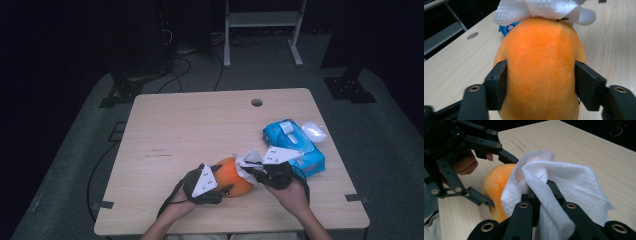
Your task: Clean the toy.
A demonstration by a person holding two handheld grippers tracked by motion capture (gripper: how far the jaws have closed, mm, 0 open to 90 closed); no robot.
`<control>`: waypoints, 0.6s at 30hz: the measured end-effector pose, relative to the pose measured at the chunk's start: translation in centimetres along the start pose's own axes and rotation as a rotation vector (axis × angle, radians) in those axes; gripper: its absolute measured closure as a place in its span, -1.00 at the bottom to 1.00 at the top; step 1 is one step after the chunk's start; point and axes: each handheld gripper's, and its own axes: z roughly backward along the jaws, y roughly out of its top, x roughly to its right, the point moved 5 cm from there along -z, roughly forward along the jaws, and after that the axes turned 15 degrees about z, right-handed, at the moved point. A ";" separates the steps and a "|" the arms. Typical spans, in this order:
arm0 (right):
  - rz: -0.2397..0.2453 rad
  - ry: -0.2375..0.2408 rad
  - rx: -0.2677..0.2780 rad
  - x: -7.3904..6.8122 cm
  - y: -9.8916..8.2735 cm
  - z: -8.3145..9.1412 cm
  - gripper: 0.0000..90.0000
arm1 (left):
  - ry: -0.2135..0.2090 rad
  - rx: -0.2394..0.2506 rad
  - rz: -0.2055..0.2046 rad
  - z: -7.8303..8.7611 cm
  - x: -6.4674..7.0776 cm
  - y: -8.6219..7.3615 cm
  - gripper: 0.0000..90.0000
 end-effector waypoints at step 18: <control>0.101 -0.001 0.008 -1.7 1.6 -0.1 0.85 | 0.012 -0.001 -0.012 -0.5 1.2 0.0 -0.20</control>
